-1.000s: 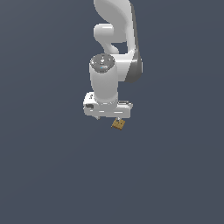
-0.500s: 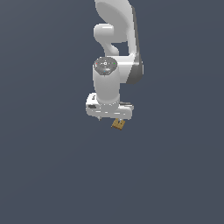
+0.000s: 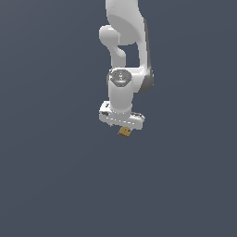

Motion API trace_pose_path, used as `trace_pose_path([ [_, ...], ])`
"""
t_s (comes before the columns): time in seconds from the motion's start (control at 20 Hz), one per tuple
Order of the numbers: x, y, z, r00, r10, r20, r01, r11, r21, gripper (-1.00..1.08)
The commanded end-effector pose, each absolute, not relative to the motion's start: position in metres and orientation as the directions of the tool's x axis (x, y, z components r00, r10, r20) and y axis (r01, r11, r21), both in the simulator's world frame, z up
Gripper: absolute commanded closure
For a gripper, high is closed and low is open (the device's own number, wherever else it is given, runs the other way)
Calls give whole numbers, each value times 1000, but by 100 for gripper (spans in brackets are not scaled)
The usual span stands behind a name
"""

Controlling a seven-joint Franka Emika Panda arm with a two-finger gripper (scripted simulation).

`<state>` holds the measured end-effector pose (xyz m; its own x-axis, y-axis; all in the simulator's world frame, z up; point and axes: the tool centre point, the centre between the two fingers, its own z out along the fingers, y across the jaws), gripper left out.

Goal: Pick up the object and move it to a goal position.

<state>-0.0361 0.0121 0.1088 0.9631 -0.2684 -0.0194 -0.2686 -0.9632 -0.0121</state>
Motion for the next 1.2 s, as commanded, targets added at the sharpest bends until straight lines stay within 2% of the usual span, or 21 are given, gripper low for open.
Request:
trace_pose_path([
  [0.0, -44, 19, 96, 950, -311, -15, -311, -950, -8, -92],
  [0.55, -69, 36, 64, 906, -423, -2, -423, -906, -1, -92],
  [1.15, -72, 37, 51, 902, -432, -1, -432, -902, 0, -92],
])
